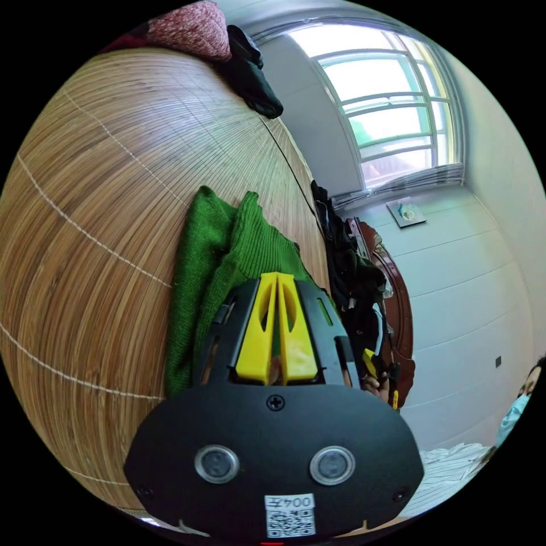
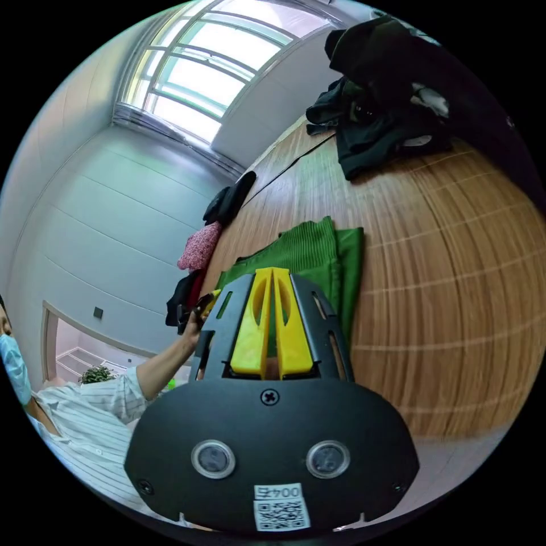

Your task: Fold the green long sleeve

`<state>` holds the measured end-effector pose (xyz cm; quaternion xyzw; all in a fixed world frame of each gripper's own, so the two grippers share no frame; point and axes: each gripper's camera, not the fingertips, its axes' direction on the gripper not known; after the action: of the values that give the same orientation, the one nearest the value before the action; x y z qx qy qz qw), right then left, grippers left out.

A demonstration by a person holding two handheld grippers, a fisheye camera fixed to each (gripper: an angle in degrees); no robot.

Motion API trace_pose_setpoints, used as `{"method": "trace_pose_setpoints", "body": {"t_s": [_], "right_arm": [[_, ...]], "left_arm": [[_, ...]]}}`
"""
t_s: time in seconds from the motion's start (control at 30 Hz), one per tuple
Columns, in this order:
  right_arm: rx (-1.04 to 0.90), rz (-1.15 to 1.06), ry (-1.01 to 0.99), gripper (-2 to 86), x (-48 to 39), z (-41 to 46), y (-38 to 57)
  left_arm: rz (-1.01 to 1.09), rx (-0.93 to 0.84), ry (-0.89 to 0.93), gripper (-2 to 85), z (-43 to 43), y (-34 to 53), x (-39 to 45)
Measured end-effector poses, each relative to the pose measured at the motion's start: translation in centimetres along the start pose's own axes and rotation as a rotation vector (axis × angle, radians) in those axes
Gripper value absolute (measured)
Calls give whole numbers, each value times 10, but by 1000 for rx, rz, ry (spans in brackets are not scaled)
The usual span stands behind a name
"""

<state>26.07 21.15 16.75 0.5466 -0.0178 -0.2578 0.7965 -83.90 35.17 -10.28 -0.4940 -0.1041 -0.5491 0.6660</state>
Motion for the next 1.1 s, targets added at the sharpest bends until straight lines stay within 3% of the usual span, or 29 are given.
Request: {"method": "trace_pose_setpoints", "body": {"t_s": [0.13, 0.17, 0.37, 0.5, 0.7, 0.9, 1.1], "right_arm": [[-4, 57, 17, -6, 16, -46, 78], [1, 96, 6, -5, 25, -53, 103], [31, 257, 52, 40, 58, -61, 188], [-16, 315, 53, 78, 73, -54, 191], [-79, 356, 30, 121, 88, -41, 190], [-132, 378, -44, 91, 107, -22, 183], [-121, 369, -168, 50, 102, -40, 169]], "left_arm": [[46, 4, 196, 1, -9, 34, -39], [116, -32, 168, 1, -8, 53, -36], [554, -43, -360, 3, 18, 209, -43], [707, -127, -491, 6, 70, 286, -98], [701, -206, -400, 19, 104, 333, -180], [907, -261, -290, 79, 148, 439, -190], [1269, -382, -394, 115, 227, 573, -183]]}}
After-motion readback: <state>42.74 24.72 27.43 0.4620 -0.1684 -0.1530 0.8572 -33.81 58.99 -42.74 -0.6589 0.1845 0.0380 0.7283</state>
